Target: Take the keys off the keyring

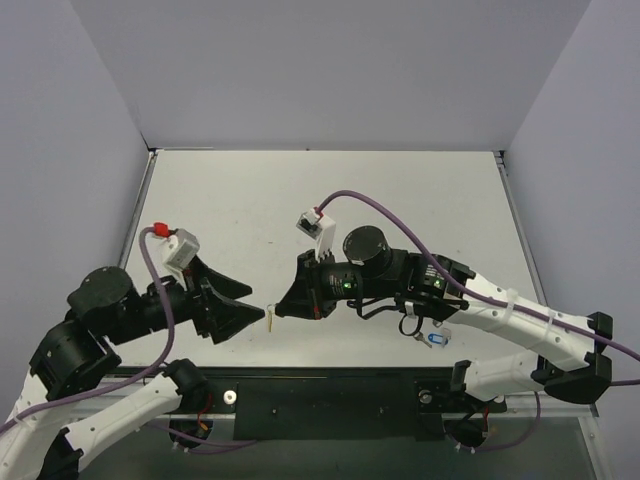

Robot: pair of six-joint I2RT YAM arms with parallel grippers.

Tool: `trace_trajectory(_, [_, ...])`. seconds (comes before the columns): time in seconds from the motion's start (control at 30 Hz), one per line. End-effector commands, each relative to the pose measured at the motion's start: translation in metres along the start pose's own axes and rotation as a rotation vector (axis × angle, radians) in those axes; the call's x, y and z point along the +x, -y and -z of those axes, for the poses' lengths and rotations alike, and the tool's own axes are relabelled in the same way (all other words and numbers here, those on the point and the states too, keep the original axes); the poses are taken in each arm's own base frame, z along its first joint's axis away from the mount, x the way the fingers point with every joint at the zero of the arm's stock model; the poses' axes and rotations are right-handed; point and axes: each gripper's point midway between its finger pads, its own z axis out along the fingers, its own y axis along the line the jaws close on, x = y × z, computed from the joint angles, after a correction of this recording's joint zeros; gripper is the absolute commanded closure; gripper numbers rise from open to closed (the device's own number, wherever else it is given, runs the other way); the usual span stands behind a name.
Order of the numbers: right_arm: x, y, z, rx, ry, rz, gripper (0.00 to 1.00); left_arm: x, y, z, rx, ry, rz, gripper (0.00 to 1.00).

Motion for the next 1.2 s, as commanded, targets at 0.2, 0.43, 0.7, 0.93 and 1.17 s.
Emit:
trace_trajectory(0.2, [-0.036,-0.052,0.034,-0.235,0.205,0.020,1.00,-0.068,0.047,0.022,0.252,0.419,0.135,0.30])
trace_trajectory(0.43, [-0.051,-0.081,0.061,-0.379,0.312,0.035,1.00,-0.077,0.065,0.038,0.403,0.531,0.198,0.31])
trace_trajectory(0.7, [-0.061,-0.097,0.070,-0.451,0.350,0.036,1.00,-0.082,0.078,0.046,0.530,0.593,0.212,0.31])
trace_trajectory(0.93, [-0.066,-0.102,0.069,-0.473,0.362,0.031,1.00,-0.081,0.083,0.041,0.553,0.569,0.192,0.32])
trace_trajectory(1.17, [-0.069,-0.103,0.063,-0.473,0.355,0.026,1.00,-0.078,0.079,0.031,0.541,0.543,0.189,0.37])
